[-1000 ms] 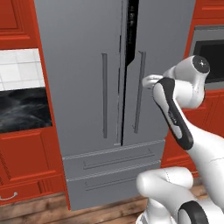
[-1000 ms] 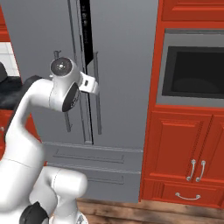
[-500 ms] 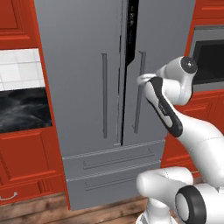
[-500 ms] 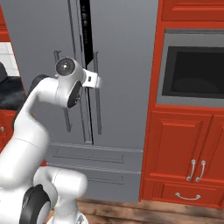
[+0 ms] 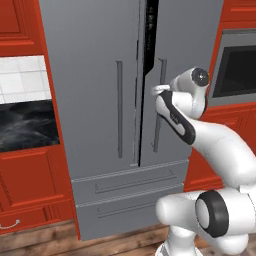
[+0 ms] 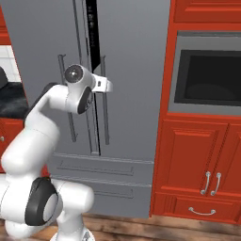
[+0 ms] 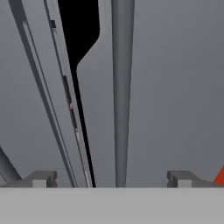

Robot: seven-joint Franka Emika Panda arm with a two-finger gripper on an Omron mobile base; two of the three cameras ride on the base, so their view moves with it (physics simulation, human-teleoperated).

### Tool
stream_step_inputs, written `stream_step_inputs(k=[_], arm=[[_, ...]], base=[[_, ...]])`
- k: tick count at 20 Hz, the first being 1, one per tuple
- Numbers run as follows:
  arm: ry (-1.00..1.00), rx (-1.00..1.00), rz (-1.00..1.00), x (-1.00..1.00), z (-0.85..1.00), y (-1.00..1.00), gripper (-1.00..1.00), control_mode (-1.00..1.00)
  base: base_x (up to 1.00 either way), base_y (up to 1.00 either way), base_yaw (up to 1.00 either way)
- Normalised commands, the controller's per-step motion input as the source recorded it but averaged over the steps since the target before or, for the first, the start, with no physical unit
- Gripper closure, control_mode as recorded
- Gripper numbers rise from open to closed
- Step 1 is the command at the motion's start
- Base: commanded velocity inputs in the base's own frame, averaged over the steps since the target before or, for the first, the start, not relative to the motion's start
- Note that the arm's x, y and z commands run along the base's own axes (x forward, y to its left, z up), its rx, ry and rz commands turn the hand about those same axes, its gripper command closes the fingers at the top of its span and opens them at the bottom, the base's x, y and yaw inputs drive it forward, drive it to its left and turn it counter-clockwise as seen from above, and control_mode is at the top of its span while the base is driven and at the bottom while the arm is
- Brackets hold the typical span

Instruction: Move the hot dog bun to the plate on the dining table and place the condiment next to that plate. Then navigate to the fridge and take the sausage and place it on the plate as well.

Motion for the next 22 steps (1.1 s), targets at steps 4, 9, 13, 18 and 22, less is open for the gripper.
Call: stream_step_inputs(k=[4, 9, 13, 18, 22], arm=[[0.05, -0.02, -0.08, 0.56, 0.0, 0.0, -1.0, -1.0], [0.01, -0.01, -0.05, 0.55, -0.03, 0.0, -1.0, -1.0], [0.0, 0.0, -0.01, 0.57, -0.15, 0.0, -1.0, -1.0], [0.0, 0.0, 0.0, 0.53, -0.16, -0.05, -1.0, -1.0], [0.0, 0.0, 0.0, 0.52, -0.14, -0.15, -1.0, -1.0]], base=[[0.0, 0.0, 0.0], [0.0, 0.0, 0.0], [0.0, 0.0, 0.0], [0.0, 0.0, 0.0], [0.0, 0.0, 0.0]])
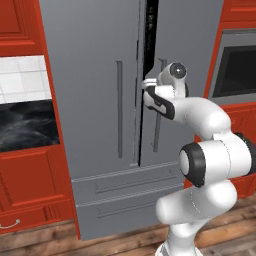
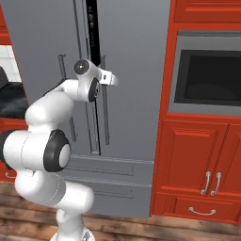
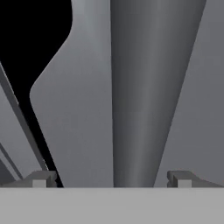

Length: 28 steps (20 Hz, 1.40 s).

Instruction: Move the hot dog bun to the plate on the dining table and place the condiment next to that plate. Then navigate to the fridge and take the sausage and place it on the plate as well.

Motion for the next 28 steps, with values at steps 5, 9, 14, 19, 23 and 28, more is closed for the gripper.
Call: stream_step_inputs(k=[5, 9, 14, 19, 23, 28], arm=[[0.0, 0.0, 0.0, 0.52, -0.11, -0.07, -1.0, -1.0], [0.0, 0.0, 0.0, 0.52, -0.13, -0.01, 1.0, -1.0], [0.0, 0.0, 0.0, 0.3, -0.01, -0.04, 1.0, -1.0], [0.05, -0.01, -0.03, -0.06, -0.01, 0.0, 1.0, -1.0], [0.0, 0.0, -0.19, -0.78, 0.02, -0.33, 1.0, -1.0], [0.0, 0.0, -0.22, -0.97, 0.04, -0.58, 1.0, -1.0]], base=[[0.0, 0.0, 0.0], [0.0, 0.0, 0.0], [0.0, 0.0, 0.0], [0.0, 0.0, 0.0], [0.0, 0.0, 0.0], [0.0, 0.0, 0.0]])
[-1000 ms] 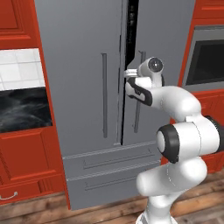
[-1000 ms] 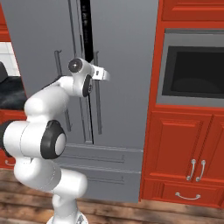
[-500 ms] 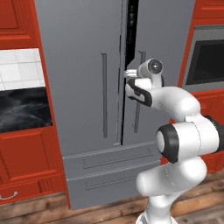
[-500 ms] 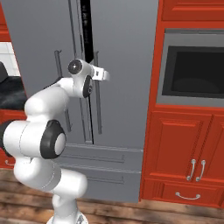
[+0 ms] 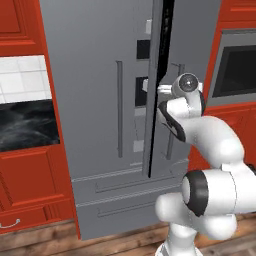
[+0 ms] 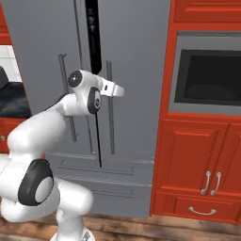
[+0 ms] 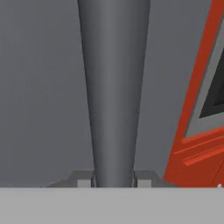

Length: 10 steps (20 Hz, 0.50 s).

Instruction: Move the hot dog bun to the plate on the dining table and place the condiment next to that plate. Then navigate to the fridge and take the sausage and place it on the plate as well.

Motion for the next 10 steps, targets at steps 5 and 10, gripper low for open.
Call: stream_step_inputs(k=[5, 10], arm=[[0.0, 0.0, -0.18, -1.0, 0.0, -0.63, 1.0, -1.0], [0.03, 0.0, -0.12, -0.99, 0.0, -0.65, 1.0, -1.0]], base=[[0.0, 0.0, 0.0], [0.0, 0.0, 0.0]])
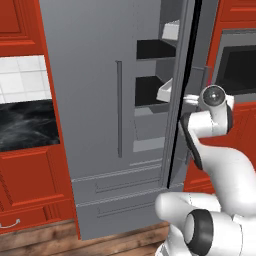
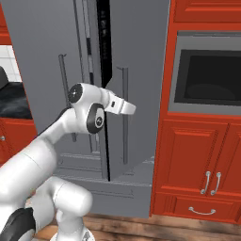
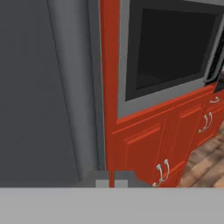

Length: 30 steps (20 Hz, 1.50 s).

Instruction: Move the hot dog bun to the plate on the dining table and place the condiment next to that plate. Then navigate to the fridge and take the sausage and place it on the plate as well.

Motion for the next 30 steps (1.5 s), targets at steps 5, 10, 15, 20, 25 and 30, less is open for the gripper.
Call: stream_step_inputs(k=[5, 10, 15, 20, 25, 30], arm=[[0.05, -0.05, -0.03, -0.75, -0.41, -0.09, -1.0, -1.0], [-0.15, -0.08, 0.0, -0.96, -0.03, 0.2, -1.0, -1.0], [-0.13, -0.19, 0.04, -0.95, 0.49, 0.45, -1.0, -1.0], [0.03, -0.26, 0.12, -0.39, 0.74, 0.84, -1.0, -1.0], [0.19, -0.28, 0.03, 0.06, 0.62, 0.91, -1.0, -1.0], [0.21, -0.16, 0.0, 0.61, -0.06, 0.74, -1.0, -1.0]], base=[[0.0, 0.0, 0.0], [0.0, 0.0, 0.0], [0.0, 0.0, 0.0], [0.0, 0.0, 0.0], [0.0, 0.0, 0.0], [0.0, 0.0, 0.0]])
